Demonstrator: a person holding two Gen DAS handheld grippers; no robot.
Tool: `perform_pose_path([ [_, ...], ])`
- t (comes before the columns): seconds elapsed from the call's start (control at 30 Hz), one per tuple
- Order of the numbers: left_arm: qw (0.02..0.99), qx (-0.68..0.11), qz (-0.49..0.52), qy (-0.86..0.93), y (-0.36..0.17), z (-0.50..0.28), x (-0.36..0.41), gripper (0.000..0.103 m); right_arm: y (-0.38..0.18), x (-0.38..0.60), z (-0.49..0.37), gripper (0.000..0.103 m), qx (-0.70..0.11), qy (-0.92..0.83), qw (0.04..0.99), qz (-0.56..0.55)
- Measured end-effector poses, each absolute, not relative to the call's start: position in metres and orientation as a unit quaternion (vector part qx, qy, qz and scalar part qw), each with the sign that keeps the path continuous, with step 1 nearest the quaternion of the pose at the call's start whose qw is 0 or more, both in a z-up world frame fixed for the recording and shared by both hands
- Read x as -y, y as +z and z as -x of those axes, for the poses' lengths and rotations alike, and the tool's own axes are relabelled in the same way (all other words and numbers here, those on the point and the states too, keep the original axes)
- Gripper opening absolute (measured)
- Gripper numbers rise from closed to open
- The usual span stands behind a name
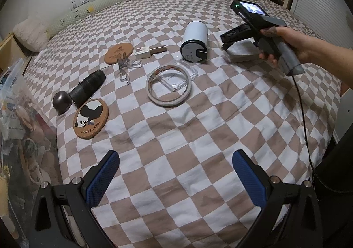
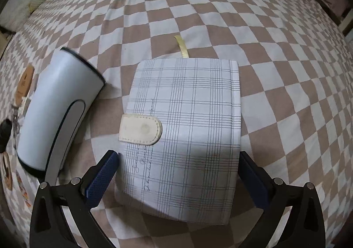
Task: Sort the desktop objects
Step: 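Move the right tool toward the white notebook with the cream clasp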
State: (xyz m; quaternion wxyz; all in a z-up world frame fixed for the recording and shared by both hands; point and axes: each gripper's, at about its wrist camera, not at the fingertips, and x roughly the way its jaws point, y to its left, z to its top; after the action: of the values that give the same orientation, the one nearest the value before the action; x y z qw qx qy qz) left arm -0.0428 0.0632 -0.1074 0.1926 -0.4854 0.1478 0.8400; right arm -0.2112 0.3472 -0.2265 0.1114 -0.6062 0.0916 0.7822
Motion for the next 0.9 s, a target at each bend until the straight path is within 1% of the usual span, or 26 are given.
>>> perform_pose_path([
  [0.1,0.194,-0.150,0.484,0.840,-0.108,0.043,-0.065,0.102,-0.229,-0.349,0.215,0.103,-0.096,0.777,0.108,0.613],
  [0.2,0.194,-0.150,0.483,0.841,-0.108,0.041,-0.066,0.102,-0.229,-0.349,0.218,0.103,-0.080,0.783,0.083,0.611],
  [0.4,0.195,-0.151,0.476,0.844,-0.105,0.037,-0.067,0.102,-0.226,-0.339,0.203,0.103,-0.028,0.799,0.034,0.599],
  [0.6,0.198,-0.145,0.467,0.849,-0.100,0.036,-0.065,0.102,-0.225,-0.312,0.150,0.103,0.039,0.790,-0.022,0.611],
  [0.67,0.200,-0.141,0.466,0.850,-0.100,0.037,-0.064,0.102,-0.235,-0.304,0.125,0.096,0.058,0.769,-0.051,0.635],
  [0.73,0.199,-0.138,0.467,0.850,-0.100,0.036,-0.065,0.102,-0.232,-0.290,0.097,0.095,0.095,0.780,-0.069,0.614],
  [0.8,0.199,-0.136,0.469,0.850,-0.100,0.036,-0.066,0.102,-0.227,-0.289,0.087,0.094,0.079,0.781,-0.085,0.613],
  [0.9,0.199,-0.138,0.465,0.852,-0.098,0.031,-0.068,0.102,-0.213,-0.304,0.089,0.094,0.016,0.782,-0.094,0.617],
])
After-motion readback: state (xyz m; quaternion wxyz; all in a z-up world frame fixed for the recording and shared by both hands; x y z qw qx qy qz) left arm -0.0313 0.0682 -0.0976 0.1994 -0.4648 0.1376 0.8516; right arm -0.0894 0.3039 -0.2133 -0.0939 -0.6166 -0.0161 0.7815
